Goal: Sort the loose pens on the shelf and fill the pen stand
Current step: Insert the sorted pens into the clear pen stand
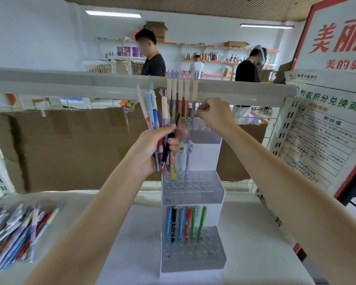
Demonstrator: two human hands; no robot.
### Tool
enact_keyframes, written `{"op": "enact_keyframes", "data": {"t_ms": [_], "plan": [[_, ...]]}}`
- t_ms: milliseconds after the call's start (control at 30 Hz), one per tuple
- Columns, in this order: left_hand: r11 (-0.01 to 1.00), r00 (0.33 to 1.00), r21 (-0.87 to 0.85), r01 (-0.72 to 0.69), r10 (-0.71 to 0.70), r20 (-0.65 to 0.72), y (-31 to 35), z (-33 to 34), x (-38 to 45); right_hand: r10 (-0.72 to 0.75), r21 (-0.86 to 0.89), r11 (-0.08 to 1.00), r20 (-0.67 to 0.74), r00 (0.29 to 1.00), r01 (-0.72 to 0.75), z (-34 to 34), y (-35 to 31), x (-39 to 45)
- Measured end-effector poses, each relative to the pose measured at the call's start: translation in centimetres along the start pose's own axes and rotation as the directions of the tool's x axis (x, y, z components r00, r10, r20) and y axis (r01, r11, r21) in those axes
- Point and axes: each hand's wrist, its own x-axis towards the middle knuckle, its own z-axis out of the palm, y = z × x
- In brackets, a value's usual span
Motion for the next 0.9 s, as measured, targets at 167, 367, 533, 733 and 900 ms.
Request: {"op": "enact_keyframes", "data": {"t_ms": [167,367,533,733,900], "plan": [[1.0,1.0,0.0,-0.001,0.001,-0.005,-0.3,0.3,0.5,-0.044,0.378,0.925,0.231,0.972,-0.048,-1.8,-1.3,-3.8],[1.0,1.0,-0.002,0.013,-0.013,0.003,-0.8,0.8,1.2,-0.056,0.53,0.825,0.421,0.905,-0.195,-2.2,-1.5,-5.3],[1.0,1.0,0.008,0.003,-0.002,-0.017,-1.0,0.9,1.3,-0.063,0.589,0.78,0.41,0.91,-0.211,-2.1,-1.5,-5.4],[1.0,1.0,-0.013,0.006,-0.006,-0.031,-0.7,0.8,0.6,-0.049,0.642,0.742,0.341,0.939,-0.194,-1.7,-2.3,-5.4],[0.998,0.99,0.067,-0.015,0.024,-0.137,-1.0,-0.9,-1.4,-0.022,0.762,0.627,0.227,0.974,-0.163,-1.8,-1.7,-6.8]]}}
